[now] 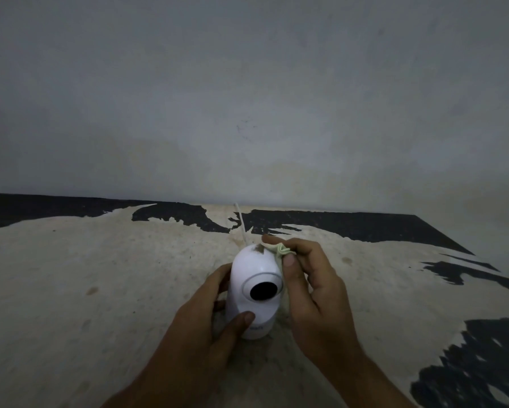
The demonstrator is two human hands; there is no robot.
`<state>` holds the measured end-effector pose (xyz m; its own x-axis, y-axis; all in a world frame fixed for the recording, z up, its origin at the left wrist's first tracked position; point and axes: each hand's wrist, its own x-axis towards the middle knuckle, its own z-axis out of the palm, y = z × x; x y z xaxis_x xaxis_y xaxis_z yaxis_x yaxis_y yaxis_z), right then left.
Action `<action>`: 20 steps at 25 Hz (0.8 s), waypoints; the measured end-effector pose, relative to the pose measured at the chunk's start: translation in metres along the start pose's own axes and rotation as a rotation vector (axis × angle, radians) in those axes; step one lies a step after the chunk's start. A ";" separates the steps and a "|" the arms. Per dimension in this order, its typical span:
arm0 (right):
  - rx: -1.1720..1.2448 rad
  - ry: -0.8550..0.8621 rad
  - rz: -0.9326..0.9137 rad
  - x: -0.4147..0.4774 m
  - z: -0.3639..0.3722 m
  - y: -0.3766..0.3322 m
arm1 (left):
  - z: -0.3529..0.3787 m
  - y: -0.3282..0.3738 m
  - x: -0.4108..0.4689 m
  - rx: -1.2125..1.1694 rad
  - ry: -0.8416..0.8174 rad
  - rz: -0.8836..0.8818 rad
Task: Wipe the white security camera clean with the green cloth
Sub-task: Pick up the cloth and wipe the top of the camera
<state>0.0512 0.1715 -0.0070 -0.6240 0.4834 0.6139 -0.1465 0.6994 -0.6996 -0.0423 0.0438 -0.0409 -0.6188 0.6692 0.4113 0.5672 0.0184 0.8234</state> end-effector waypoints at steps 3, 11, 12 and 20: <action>0.028 0.001 0.085 0.004 -0.006 0.005 | 0.000 -0.002 -0.002 -0.011 -0.006 0.014; -0.053 0.009 -0.003 0.000 -0.006 0.000 | 0.000 -0.003 -0.002 0.010 0.001 0.031; -0.047 0.022 0.011 0.000 -0.008 0.002 | -0.001 -0.003 -0.002 0.002 -0.001 0.040; -0.303 0.084 -0.399 -0.012 -0.001 -0.007 | 0.003 -0.002 -0.001 -0.030 0.054 -0.020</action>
<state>0.0605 0.1611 -0.0095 -0.4993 0.1794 0.8477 -0.1238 0.9535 -0.2747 -0.0417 0.0452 -0.0439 -0.6588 0.6279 0.4142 0.5380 0.0085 0.8429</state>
